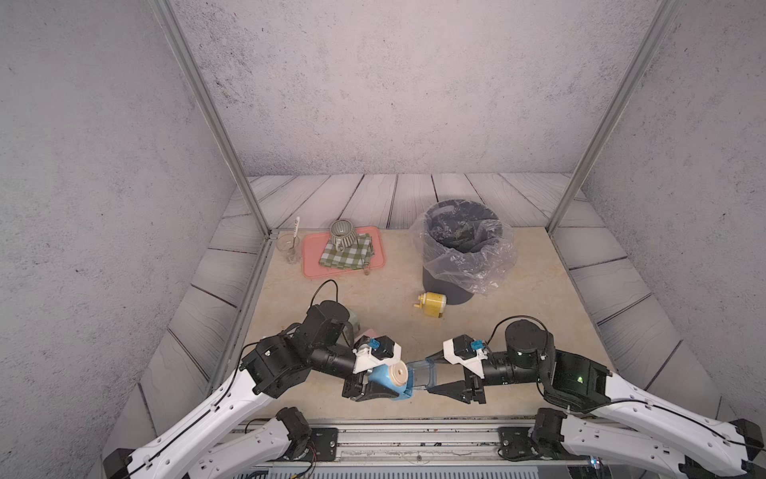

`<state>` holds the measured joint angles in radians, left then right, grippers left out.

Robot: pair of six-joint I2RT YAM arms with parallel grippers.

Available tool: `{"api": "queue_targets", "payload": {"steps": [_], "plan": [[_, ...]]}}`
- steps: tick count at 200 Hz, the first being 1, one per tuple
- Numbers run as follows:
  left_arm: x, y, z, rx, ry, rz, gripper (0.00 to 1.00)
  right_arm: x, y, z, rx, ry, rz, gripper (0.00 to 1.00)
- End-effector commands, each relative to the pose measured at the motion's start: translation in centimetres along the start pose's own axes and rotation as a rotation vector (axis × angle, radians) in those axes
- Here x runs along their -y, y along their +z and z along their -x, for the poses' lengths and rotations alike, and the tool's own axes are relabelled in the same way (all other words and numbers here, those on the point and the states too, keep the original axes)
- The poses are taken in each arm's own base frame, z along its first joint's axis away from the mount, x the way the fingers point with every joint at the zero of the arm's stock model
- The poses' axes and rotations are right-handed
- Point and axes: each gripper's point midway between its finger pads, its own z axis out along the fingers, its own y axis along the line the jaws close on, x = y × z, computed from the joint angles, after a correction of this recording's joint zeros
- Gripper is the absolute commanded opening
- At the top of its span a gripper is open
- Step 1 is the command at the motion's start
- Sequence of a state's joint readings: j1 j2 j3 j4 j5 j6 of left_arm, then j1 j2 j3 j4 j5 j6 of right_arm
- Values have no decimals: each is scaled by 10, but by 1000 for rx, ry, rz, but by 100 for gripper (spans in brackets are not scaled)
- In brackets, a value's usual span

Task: Take out the pencil sharpener tray and clean the shavings
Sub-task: Close the container of the pencil sharpener.

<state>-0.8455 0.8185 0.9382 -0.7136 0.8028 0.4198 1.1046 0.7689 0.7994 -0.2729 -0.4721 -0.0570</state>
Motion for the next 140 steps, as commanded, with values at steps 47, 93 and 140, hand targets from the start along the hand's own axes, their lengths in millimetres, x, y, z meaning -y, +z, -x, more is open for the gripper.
{"api": "queue_targets", "payload": {"steps": [47,93,140], "plan": [[-3,1,3,35,32,23,0,-13,4,8,25,7,40,0],[-1,-1,6,61,40,25,0,-11,13,4,12,13,39,0],[1,-1,6,86,27,18,0,-1,18,-2,-19,-19,-8,0]]}}
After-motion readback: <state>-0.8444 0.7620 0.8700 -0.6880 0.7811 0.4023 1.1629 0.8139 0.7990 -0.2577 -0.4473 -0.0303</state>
